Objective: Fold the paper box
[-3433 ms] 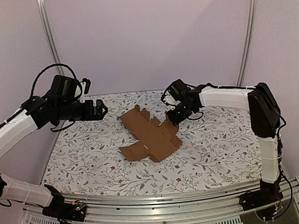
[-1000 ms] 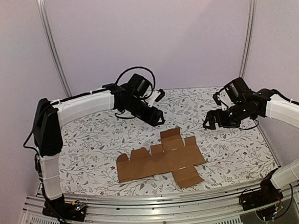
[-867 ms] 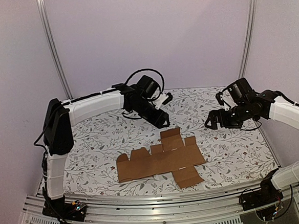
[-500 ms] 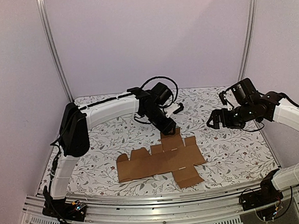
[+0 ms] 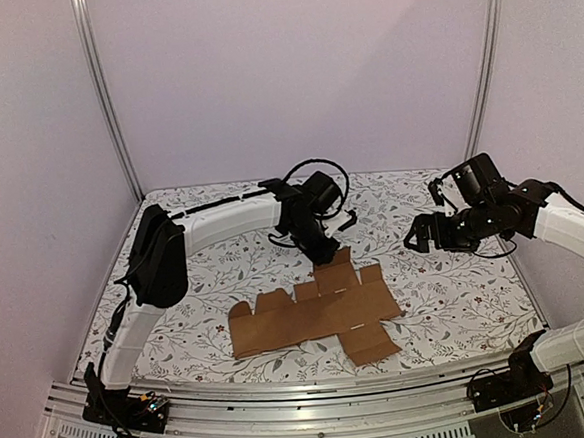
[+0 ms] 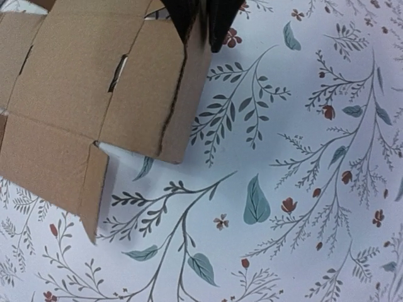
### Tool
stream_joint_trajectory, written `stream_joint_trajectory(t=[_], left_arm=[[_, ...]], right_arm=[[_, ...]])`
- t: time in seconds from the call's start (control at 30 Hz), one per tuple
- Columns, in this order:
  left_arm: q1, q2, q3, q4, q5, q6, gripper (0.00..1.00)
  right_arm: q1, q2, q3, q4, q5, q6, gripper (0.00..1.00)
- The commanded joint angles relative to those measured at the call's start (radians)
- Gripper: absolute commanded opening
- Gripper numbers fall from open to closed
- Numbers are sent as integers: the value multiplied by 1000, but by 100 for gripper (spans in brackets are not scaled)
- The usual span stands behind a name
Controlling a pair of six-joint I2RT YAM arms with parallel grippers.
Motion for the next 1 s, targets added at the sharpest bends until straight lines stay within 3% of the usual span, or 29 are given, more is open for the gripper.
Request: stream_joint_trajectory(t=[0.0,0.23,0.57,0.97], left_arm=[[-16,3,17,8,-16,8,0],[-16,-78,-101,98,-28,-12,0],[27,-345,-525,428,-4,-119,0],[115,-616,-962,884,201,-248,0]], right_arm=[[-4,-21,-22,10,16,15,99],[-3,-23,-43,84,38,-16,99],[-27,50,28,137,-5,-94,99],[-29,205,190,122,-157,-209,99]])
